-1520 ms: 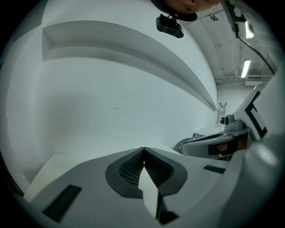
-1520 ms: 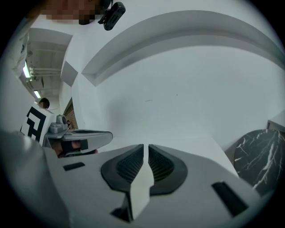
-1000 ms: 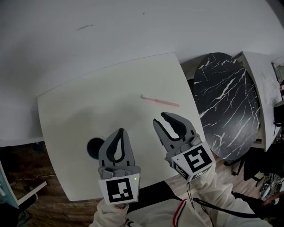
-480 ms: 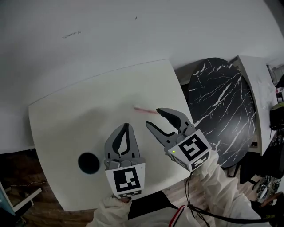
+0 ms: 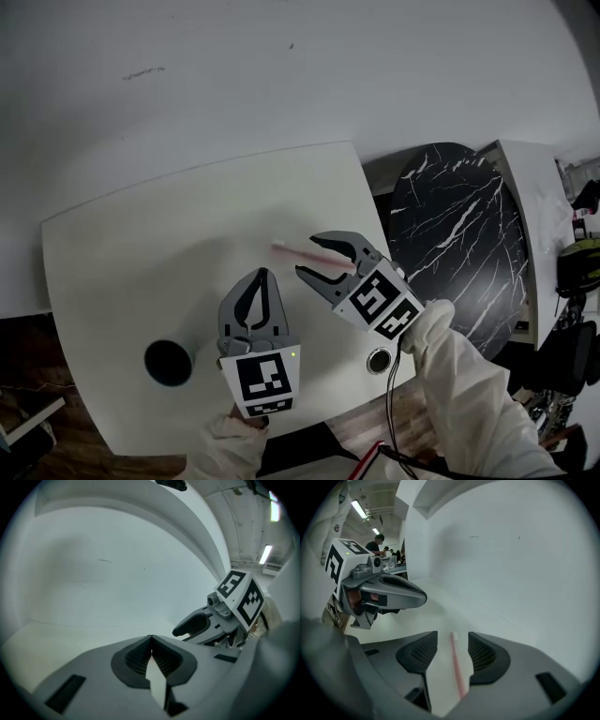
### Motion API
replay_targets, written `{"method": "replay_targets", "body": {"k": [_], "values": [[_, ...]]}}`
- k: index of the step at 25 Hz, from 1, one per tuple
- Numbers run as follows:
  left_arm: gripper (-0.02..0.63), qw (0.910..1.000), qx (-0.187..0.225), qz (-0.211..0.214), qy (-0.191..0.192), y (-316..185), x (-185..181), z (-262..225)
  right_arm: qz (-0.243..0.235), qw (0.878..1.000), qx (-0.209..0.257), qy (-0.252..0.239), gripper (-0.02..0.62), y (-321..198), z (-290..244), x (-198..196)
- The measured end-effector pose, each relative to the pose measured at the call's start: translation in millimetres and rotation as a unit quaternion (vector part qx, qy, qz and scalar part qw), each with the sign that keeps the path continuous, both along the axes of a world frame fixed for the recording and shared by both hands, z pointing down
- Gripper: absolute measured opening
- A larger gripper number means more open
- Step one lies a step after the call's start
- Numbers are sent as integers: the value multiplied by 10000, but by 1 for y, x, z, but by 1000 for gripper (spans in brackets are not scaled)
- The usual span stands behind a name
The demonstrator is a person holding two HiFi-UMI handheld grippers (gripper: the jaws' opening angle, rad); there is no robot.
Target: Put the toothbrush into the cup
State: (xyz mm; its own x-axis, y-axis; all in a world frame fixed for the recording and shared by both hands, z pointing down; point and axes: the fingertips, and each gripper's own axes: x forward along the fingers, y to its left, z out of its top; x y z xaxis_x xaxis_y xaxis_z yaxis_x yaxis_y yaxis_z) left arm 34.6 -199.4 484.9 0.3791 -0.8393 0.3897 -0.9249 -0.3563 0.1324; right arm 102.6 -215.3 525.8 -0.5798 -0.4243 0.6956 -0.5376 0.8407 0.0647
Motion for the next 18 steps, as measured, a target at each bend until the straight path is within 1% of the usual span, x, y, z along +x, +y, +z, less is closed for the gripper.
{"method": "replay_targets", "body": {"k": [3,8,12,15,16,18], "values": [[9,9999,-82,-23,63,0,2,8,-150,9996,-172,188,207,-2,16,5],[9,9998,-191,-29,71,0,3,18,-401,9964,-371,654,206,-2,43,13],[9,9997,-241,6,108,2,6,23,-434,9950,-563,705,203,-1,55,15],[9,9995,-292,6,139,2,7,28,-469,9938,-620,793,202,-1,62,17],[9,9994,-309,11,146,2,8,29,-480,9934,-627,828,183,-1,64,18],[9,9993,-332,20,159,2,9,30,-484,9930,-644,864,172,-1,68,19]]}}
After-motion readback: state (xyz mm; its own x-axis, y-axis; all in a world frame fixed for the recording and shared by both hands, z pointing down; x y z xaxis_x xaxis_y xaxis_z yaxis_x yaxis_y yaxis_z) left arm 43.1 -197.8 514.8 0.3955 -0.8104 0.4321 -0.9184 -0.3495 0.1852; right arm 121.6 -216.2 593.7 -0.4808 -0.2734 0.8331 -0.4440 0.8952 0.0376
